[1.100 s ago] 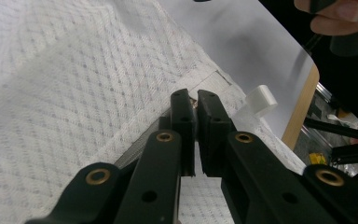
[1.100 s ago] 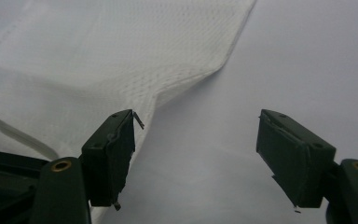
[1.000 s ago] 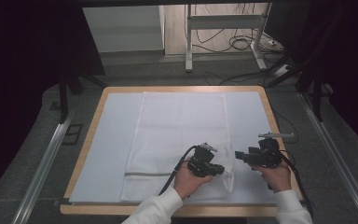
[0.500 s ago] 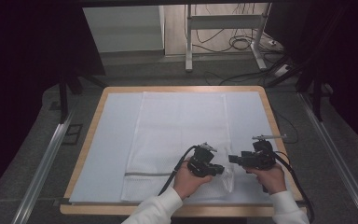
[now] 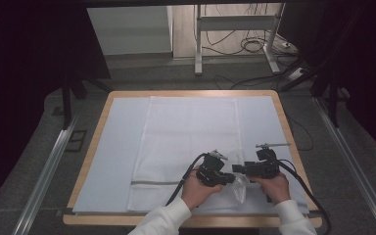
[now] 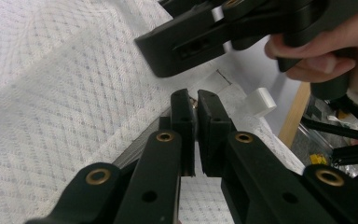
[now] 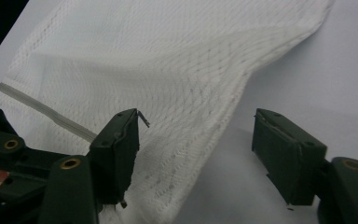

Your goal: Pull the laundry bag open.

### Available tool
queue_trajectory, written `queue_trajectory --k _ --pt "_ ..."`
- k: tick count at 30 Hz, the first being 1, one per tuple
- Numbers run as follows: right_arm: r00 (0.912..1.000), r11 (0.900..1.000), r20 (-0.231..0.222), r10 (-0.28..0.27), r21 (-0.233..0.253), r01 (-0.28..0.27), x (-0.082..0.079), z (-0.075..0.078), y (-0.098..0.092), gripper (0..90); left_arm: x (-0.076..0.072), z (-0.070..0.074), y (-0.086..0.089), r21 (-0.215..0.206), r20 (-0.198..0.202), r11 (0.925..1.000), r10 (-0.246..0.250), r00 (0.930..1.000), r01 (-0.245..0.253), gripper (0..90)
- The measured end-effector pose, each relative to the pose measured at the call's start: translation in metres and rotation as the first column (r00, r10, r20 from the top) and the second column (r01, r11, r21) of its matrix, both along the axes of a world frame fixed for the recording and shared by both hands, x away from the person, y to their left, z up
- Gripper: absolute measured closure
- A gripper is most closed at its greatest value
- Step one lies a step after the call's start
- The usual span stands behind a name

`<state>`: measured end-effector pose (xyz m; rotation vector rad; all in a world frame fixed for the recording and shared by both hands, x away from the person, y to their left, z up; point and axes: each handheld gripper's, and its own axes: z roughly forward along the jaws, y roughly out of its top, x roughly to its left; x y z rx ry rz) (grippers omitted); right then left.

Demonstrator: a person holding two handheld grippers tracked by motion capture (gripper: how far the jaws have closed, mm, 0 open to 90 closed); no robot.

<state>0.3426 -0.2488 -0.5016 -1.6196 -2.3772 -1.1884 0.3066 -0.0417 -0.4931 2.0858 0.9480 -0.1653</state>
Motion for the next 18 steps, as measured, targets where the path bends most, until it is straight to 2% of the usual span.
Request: queue_trajectory --k 5,10,13,14,16,17,18 --pt "0.9995 1.000 -0.028 0.012 0.010 -0.012 0.002 -0.006 0.006 36.2 0.000 -0.001 0.000 -0.002 0.001 1.0000 0.000 1.0000 0.000 86.7" --pt "0.9990 0.999 -0.036 0.027 0.026 -0.026 0.004 -0.008 0.010 45.8 -0.001 0.000 0.000 -0.002 0.001 1.0000 0.000 1.0000 0.000 86.7" --pt "0.9979 0.998 -0.049 0.042 0.038 -0.040 0.005 -0.009 0.013 53.5 -0.001 -0.001 0.001 -0.004 0.000 1.0000 0.001 1.0000 -0.001 86.7" --pt "0.9979 0.998 -0.047 0.044 0.038 -0.042 0.005 -0.010 0.013 61.2 -0.001 -0.001 0.001 -0.006 -0.002 1.0000 0.001 1.0000 -0.001 86.7" --pt "0.9978 0.998 -0.042 0.050 0.042 -0.049 0.005 -0.009 0.013 69.0 -0.001 -0.002 0.001 -0.005 -0.002 1.0000 0.000 1.0000 0.000 86.7" --pt "0.9978 0.998 -0.042 0.050 0.042 -0.049 0.005 -0.009 0.013 69.0 -0.001 -0.002 0.001 -0.005 -0.003 1.0000 0.001 1.0000 -0.001 86.7" --pt "0.9976 0.998 -0.041 0.057 0.043 -0.055 0.005 -0.009 0.013 72.8 -0.001 -0.003 0.001 -0.007 -0.005 1.0000 0.003 1.0000 -0.003 86.7"
